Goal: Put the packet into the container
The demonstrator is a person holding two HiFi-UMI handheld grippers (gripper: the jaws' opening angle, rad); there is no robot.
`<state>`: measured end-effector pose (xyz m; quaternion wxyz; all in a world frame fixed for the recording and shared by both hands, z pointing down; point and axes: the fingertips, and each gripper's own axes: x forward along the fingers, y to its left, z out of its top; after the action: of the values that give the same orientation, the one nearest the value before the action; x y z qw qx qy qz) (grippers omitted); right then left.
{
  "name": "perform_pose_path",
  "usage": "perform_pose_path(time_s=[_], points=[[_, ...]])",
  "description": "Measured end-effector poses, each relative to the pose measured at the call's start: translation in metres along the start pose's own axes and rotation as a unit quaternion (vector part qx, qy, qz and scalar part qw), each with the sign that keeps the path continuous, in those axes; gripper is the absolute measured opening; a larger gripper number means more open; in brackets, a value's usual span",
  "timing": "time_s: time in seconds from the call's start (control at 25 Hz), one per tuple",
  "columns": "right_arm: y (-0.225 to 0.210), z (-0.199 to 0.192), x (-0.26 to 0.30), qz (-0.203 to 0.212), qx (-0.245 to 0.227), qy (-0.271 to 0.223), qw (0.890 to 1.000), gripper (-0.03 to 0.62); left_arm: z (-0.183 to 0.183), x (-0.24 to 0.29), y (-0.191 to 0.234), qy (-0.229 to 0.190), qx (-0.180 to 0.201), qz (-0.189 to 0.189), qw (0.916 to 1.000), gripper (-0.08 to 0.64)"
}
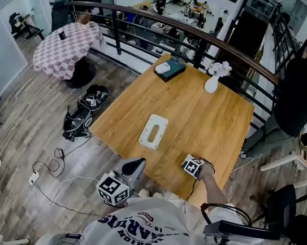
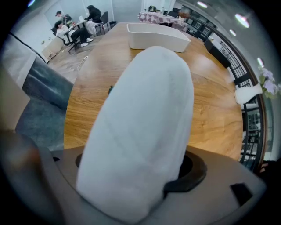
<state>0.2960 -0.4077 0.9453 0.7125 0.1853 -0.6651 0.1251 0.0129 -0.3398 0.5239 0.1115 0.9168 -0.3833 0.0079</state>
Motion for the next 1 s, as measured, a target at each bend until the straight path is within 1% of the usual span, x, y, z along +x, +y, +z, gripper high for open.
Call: perform_pose_path(time_s=[0.12, 0.28, 0.36, 0.44, 0.52, 0.64, 0.76, 0.88, 0.92, 1.0], points=[[-0.003, -0.002, -0.002, 0.003, 0.055, -0.005, 0.998, 0.379, -0.001, 0.002, 0.004, 0.001, 0.0, -0.001, 1.0, 0.0], [-0.012, -0.003, -0.008, 0.006, 0.113, -0.012, 0.994, 0.377, -0.003, 0.005, 0.011, 0.005, -0.002, -0.001, 1.0, 0.0], [-0.016, -0.01, -0.016, 0.005, 0.142, -0.012, 0.99, 0.377, -0.005, 0.006, 0.011, 0.007, -0.002, -0.002, 1.0, 0.0], [-0.022, -0.013, -0.022, 0.007, 0.178, -0.029, 0.984, 0.377, -0.006, 0.007, 0.01, 0.009, -0.002, -0.003, 1.0, 0.0], [-0.029, -0.012, -0.03, 0.018, 0.226, -0.062, 0.972, 0.377, -0.006, 0.009, 0.01, 0.01, -0.002, -0.006, 0.9999, 0.0], [-0.038, -0.01, -0.058, 0.038, 0.295, -0.107, 0.949, 0.377, -0.006, 0.013, 0.009, 0.012, -0.002, -0.011, 0.9999, 0.0], [-0.046, -0.004, -0.087, 0.054, 0.348, -0.153, 0.923, 0.377, -0.006, 0.016, 0.01, 0.016, -0.001, -0.018, 0.9997, 0.0], [-0.054, 0.003, -0.112, 0.073, 0.392, -0.191, 0.897, 0.376, -0.006, 0.021, 0.012, 0.018, 0.002, -0.027, 0.9995, 0.0], [-0.056, 0.003, -0.12, 0.077, 0.402, -0.199, 0.891, 0.376, -0.006, 0.024, 0.012, 0.019, 0.004, -0.029, 0.9994, 0.0], [-0.057, 0.002, -0.137, 0.082, 0.416, -0.207, 0.882, 0.374, -0.005, 0.026, 0.011, 0.02, 0.005, -0.031, 0.9993, 0.0]])
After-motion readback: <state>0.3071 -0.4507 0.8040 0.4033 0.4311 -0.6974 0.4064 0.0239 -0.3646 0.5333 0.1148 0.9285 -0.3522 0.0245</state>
